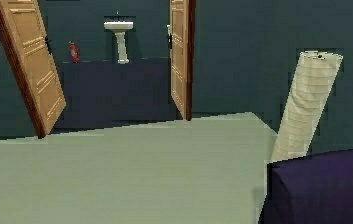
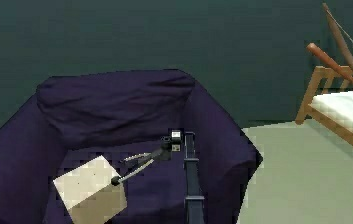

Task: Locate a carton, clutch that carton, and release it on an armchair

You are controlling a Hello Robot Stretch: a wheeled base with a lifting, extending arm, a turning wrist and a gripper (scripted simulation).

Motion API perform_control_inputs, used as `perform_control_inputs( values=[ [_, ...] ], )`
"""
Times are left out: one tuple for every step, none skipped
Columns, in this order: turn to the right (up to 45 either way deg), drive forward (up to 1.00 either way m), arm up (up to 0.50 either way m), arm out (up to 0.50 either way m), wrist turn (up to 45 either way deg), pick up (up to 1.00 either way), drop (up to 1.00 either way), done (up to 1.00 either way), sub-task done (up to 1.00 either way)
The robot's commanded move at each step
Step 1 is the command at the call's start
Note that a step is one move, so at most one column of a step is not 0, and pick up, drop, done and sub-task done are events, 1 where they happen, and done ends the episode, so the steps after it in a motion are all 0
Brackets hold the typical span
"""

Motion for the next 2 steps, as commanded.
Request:
perform_control_inputs(
  values=[
    [0.0, 0.0, -0.32, 0.0, 0.0, 0.0, 0.0, 0.0, 0.0],
    [0.0, 0.0, 0.0, 0.0, 0.0, 0.0, 1.0, 0.0, 0.0]
  ],
)
